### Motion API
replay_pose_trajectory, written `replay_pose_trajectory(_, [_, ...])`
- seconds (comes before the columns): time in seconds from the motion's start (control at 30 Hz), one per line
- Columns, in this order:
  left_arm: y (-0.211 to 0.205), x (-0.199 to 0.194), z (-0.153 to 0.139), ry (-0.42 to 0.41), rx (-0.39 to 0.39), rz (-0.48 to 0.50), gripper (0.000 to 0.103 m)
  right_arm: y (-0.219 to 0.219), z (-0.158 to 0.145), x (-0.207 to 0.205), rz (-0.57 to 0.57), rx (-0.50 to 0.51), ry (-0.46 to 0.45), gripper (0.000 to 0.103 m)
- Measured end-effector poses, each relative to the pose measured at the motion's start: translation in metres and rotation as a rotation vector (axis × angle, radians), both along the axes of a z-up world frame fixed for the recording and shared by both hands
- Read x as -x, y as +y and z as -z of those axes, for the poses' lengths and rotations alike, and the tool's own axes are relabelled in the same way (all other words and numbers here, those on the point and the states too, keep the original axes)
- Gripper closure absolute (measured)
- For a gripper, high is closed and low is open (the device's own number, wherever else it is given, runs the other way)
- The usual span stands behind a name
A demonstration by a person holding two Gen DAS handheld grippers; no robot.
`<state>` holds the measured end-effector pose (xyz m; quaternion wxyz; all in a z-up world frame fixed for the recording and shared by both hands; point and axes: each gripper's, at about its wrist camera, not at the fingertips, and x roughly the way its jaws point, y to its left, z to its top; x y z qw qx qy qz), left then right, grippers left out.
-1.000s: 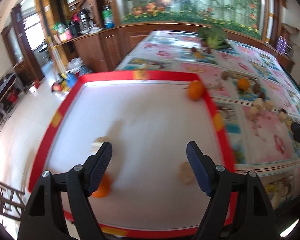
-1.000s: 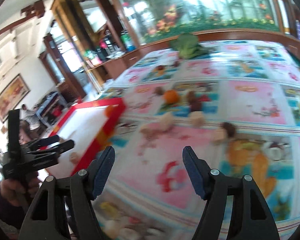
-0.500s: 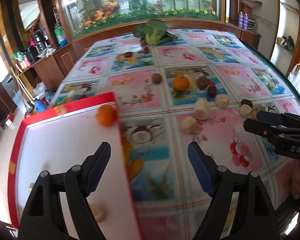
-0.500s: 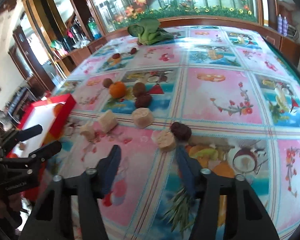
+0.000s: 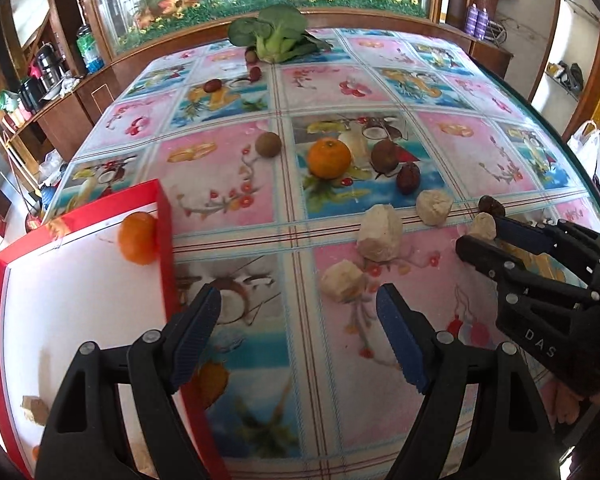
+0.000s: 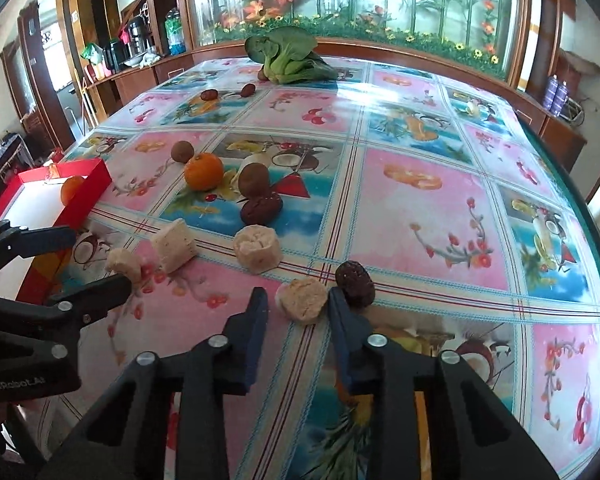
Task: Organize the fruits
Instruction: 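Grasp another round beige cake with the right gripper while the left gripper grasps a beige cube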
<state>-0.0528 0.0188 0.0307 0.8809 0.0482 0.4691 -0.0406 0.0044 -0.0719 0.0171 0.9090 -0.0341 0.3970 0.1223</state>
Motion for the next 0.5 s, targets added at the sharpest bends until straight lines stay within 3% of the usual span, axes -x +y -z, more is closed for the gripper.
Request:
replay_pose_trajectory(0.23, [-0.003, -0.014, 0.013, 0.041, 0.031, -0.006, 0.024, -0.003, -0.001, 0.000, 0.004, -0.008, -0.004, 0.080])
replay_pose_trajectory(0.5, [-0.006, -0.017, 0.014, 0.027, 0.055, -0.012, 0.039, -0.005, -0.002, 0.001, 0.013, -0.027, -0.003, 0.080])
